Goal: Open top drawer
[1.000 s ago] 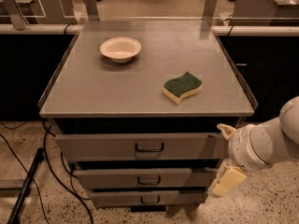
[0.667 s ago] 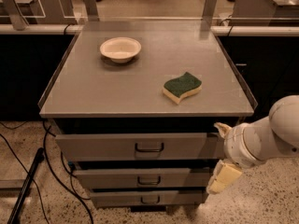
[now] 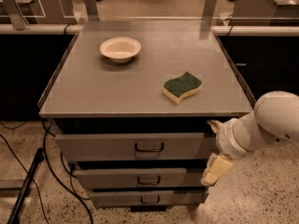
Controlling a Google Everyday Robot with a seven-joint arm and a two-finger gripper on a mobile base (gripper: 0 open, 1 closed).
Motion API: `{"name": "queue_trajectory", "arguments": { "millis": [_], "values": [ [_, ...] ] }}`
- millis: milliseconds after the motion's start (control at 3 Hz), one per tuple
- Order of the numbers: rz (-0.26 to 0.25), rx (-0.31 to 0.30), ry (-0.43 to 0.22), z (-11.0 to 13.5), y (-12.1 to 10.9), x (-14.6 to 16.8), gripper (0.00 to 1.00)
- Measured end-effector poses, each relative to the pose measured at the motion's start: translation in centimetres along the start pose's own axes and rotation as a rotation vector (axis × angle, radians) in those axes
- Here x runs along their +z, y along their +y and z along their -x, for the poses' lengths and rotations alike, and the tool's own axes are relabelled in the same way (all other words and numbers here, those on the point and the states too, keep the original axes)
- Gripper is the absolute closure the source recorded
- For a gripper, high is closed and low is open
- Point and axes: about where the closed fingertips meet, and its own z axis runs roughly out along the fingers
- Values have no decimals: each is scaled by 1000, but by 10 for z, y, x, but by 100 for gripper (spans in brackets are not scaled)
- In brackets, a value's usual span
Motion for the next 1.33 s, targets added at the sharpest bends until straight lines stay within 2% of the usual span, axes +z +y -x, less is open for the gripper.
{"name": "queue_trajectory", "arguments": {
  "millis": [667,1333],
  "values": [
    [48,-6,-19,7,-16,30,0],
    [101,12,-13,4,-18,46,0]
  ]
}}
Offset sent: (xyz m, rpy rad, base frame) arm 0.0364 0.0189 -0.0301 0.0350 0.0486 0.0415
